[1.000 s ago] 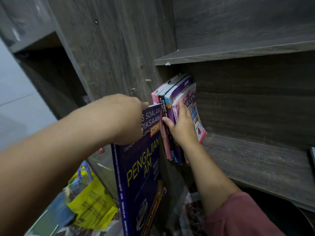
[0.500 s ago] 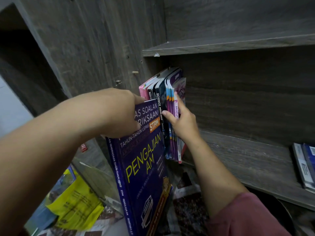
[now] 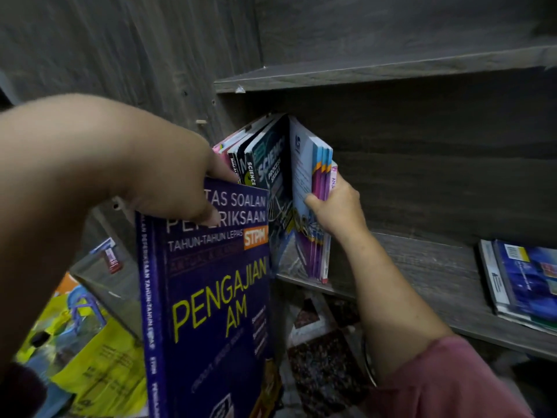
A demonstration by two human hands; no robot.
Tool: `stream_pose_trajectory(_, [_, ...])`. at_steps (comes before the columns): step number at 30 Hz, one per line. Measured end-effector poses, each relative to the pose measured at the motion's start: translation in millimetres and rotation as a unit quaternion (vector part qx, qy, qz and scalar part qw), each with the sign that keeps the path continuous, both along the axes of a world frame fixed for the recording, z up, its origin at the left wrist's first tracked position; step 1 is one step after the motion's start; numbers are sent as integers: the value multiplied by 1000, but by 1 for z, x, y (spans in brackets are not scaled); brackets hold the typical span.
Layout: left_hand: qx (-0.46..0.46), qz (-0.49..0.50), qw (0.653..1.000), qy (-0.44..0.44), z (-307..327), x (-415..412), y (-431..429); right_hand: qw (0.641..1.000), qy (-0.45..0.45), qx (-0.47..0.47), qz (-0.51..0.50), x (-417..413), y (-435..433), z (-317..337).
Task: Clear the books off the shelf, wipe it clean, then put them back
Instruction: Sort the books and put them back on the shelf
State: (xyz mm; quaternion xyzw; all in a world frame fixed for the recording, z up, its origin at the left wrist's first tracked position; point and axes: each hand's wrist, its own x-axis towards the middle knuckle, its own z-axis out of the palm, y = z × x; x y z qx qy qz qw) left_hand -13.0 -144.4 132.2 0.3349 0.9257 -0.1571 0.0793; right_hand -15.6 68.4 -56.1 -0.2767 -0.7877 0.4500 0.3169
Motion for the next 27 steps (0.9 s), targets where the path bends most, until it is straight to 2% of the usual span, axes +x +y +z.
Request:
stream_pose_trajectory(2, [46, -1, 999, -17, -2, 0, 11, 1000, -5, -3, 10, 3, 1, 1])
stream_pose_trajectory(6, [104, -16, 994, 25, -7, -6, 36, 1000, -5, -11, 3, 8, 3, 1])
stream_pose_trajectory(12, [163, -61, 967, 187, -28, -28, 66, 999, -20, 28, -3, 13, 0, 1])
stream_pose_trajectory(16, [235, -41, 954, 180, -62, -51, 82, 998, -26, 57, 4, 15, -3, -3])
stream_pose_trajectory(22, [297, -42, 926, 230, -96, -63, 87, 994, -56, 59, 73, 20, 1, -6])
stream_pose_trajectory(24, [353, -32, 904, 240, -103, -69, 81, 989, -72, 55, 113, 21, -1, -8])
stream_pose_trajectory(27, [397, -80, 861, 308, -114, -82, 64, 979, -102, 13, 174, 18, -3, -18])
